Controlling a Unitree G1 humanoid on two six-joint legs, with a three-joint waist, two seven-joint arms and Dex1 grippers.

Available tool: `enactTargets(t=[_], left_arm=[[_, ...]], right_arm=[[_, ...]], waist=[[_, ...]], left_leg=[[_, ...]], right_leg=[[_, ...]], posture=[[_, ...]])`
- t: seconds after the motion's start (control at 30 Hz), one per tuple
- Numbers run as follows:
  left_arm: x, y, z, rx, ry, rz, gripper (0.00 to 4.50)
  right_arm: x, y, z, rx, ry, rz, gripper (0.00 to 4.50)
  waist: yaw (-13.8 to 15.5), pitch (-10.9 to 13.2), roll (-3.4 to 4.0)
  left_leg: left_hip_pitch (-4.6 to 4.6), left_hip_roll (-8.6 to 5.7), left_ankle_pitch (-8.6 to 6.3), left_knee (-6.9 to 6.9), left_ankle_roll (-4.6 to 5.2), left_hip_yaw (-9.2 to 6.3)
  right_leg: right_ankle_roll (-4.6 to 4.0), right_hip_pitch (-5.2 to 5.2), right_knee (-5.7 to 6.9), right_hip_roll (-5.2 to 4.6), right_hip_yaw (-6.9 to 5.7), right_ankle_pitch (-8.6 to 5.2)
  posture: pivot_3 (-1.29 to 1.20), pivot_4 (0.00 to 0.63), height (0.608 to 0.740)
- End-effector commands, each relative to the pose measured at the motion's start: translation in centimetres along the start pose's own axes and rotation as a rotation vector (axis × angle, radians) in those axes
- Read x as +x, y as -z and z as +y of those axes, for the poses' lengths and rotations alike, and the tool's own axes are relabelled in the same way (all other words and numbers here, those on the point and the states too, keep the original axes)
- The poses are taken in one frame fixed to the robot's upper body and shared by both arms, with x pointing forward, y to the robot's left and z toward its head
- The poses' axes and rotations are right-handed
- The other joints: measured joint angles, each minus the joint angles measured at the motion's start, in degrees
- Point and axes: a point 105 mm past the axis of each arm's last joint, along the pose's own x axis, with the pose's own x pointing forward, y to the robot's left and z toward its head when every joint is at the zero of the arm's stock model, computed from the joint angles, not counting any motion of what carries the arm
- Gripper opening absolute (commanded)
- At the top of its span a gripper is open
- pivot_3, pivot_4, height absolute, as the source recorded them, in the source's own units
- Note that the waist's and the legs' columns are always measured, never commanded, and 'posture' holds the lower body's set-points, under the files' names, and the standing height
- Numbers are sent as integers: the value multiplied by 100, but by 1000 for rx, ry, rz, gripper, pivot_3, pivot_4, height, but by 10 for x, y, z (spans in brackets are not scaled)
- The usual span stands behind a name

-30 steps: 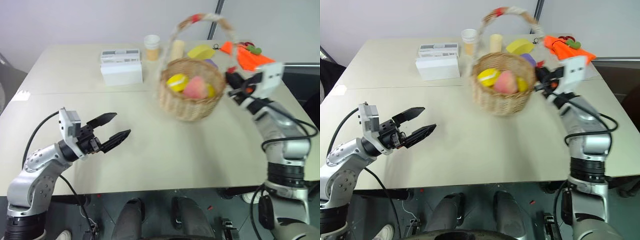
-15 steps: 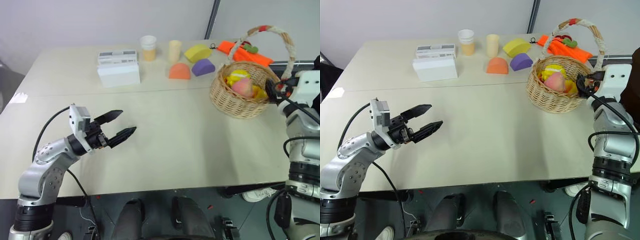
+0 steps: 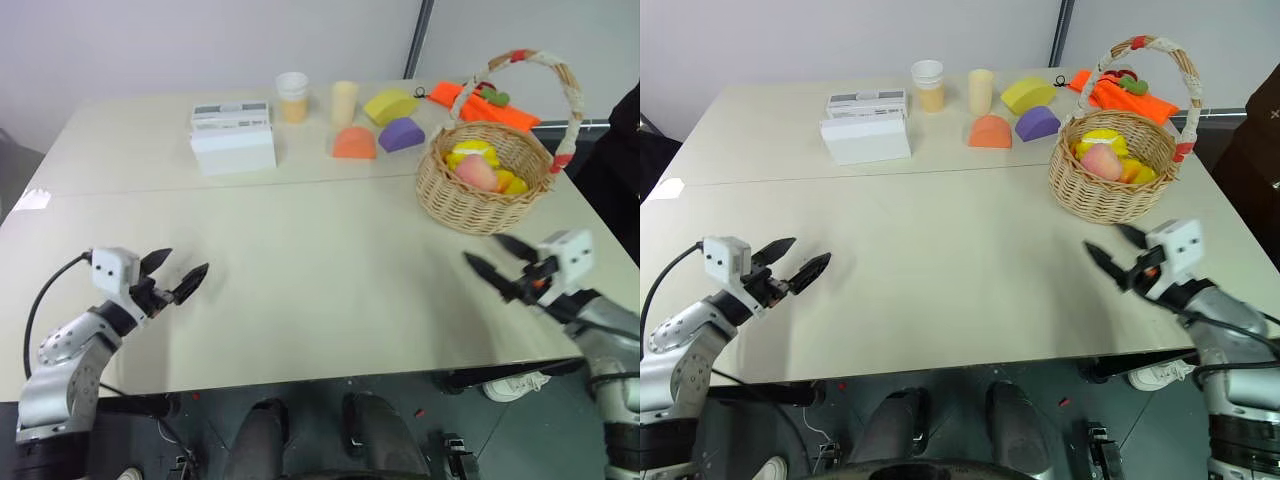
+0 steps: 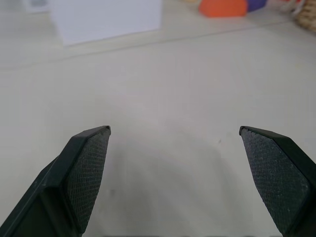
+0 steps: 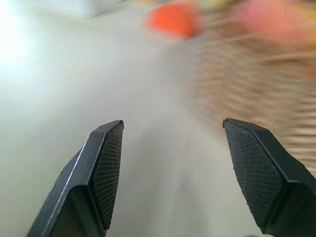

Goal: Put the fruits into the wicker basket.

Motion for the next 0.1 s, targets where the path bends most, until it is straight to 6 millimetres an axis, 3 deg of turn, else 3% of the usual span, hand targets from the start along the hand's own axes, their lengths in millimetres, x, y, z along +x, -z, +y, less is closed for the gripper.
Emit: enactTargets(t=[0.03,0.1], left_arm=[[-15,-7,17,35,-93,-45,4500],[-20,-5,17,42,-105,-38,4500]], right_arm=[[15,-19,8,-51,-42,-84,3334],[25,-20,12,-48,-63,-96,3334]], waist=[[-1,-1,-5],[-1,-1,-5]], left_leg=[[0,1,0,2,0,1],[-1,3,0,1,0,11]], right_leg=[[-2,0,0,1,0,1],[-4,-5,-1,2,7,3]], posture=[[0,150,740],[0,150,740]])
